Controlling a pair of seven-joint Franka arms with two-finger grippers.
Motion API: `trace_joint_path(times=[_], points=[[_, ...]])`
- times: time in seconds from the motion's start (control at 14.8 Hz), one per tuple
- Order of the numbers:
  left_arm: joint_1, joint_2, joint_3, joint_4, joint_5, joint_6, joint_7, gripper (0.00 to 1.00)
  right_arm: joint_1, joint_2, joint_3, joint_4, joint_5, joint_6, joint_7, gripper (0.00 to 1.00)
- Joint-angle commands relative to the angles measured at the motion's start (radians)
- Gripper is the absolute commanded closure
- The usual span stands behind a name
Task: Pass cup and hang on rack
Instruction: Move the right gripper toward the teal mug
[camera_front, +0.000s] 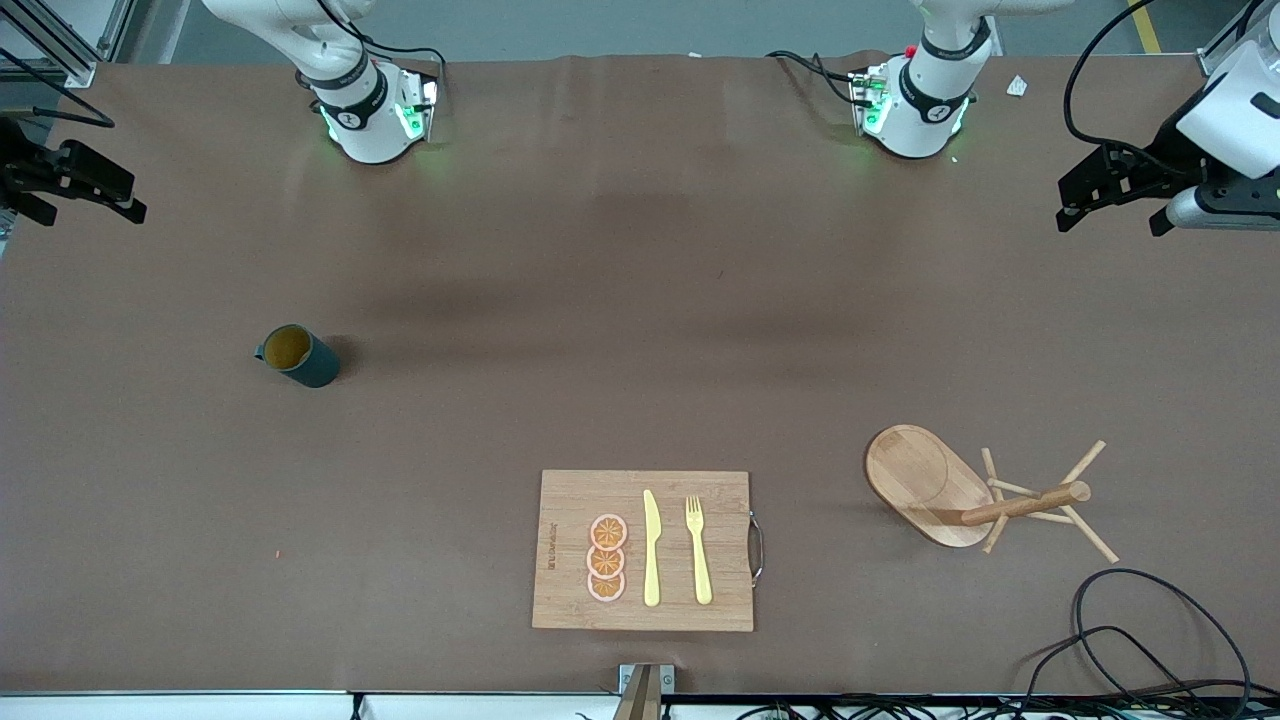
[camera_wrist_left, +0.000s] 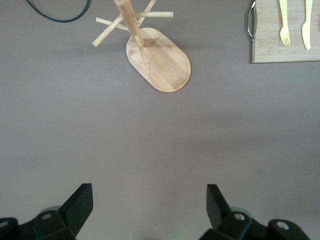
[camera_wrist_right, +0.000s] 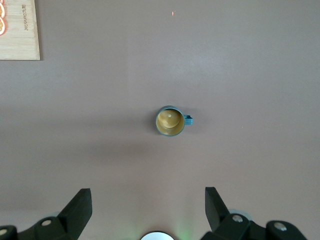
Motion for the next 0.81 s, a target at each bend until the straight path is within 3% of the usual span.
trace_joint_path(times=[0.0,0.75], points=[[-0.001,-0.002,-0.003,0.014,-0.01,-0.023,-0.006,0.0,-0.007,-0.027,0.005,-0.024,0.007,0.01,-0.003,0.0],[-0.013,0.122,-0.006,0.093,0.002,-0.02,-0.005,0.0,-0.02,-0.018,-0.002,0.024,0.012,0.005,0.01,0.0]])
